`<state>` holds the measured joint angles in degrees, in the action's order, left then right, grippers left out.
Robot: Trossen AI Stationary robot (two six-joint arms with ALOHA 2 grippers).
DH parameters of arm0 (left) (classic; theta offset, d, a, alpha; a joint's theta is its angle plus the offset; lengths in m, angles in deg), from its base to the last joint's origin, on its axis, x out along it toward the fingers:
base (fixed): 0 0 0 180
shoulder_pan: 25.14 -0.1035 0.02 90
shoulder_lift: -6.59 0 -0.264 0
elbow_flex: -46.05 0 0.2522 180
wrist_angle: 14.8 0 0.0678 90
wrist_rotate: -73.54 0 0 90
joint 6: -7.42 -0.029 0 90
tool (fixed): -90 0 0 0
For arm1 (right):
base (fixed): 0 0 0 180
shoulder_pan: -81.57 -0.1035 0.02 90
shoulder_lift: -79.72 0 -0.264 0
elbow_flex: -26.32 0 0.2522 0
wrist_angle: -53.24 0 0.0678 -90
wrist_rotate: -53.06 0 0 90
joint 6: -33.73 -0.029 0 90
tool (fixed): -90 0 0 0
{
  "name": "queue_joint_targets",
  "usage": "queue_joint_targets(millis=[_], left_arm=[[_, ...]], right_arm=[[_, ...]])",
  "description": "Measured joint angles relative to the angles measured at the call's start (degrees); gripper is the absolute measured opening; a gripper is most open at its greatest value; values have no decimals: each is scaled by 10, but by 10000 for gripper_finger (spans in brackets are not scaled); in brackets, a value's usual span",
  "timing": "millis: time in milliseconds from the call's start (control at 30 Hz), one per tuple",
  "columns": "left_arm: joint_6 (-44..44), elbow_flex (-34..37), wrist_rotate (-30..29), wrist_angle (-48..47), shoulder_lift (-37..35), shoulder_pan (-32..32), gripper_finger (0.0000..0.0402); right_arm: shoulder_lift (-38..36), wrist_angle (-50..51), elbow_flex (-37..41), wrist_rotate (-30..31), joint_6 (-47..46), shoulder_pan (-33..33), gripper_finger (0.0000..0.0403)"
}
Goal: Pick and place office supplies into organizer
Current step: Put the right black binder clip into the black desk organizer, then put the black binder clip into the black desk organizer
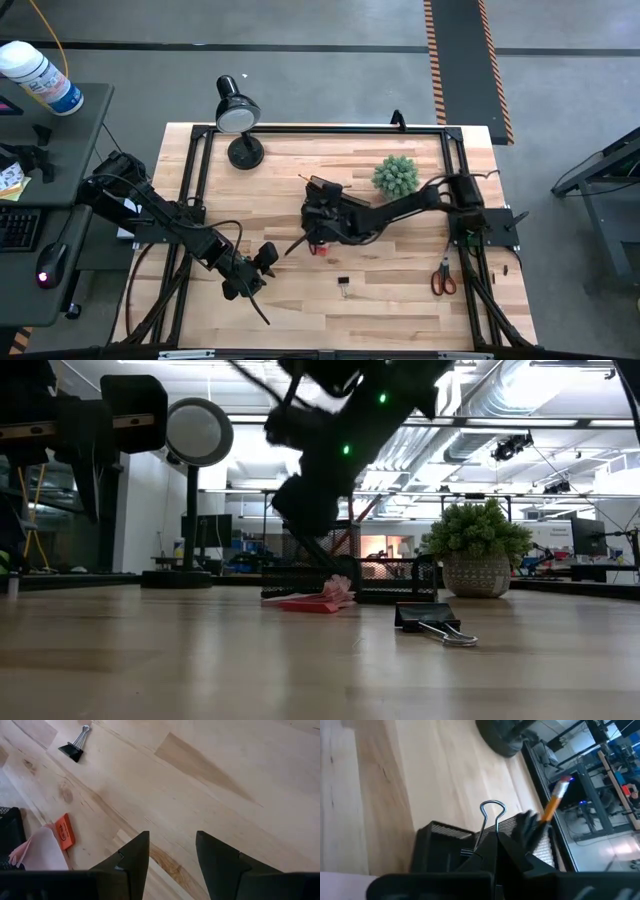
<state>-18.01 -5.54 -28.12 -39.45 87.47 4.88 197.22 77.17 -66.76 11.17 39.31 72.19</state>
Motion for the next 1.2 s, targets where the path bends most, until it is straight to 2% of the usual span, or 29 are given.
queue_joint_targets(millis=[433,700,1200], left_arm=[[0,0,0,0,0,0,150],[0,0,0,0,0,0,150],[0,0,0,0,0,0,150]], right_arm=[[22,-5,-2,12,6,-9,0],[21,43,-3,4,-11,-8,3],[21,46,-3,-2,-5,-16,103]])
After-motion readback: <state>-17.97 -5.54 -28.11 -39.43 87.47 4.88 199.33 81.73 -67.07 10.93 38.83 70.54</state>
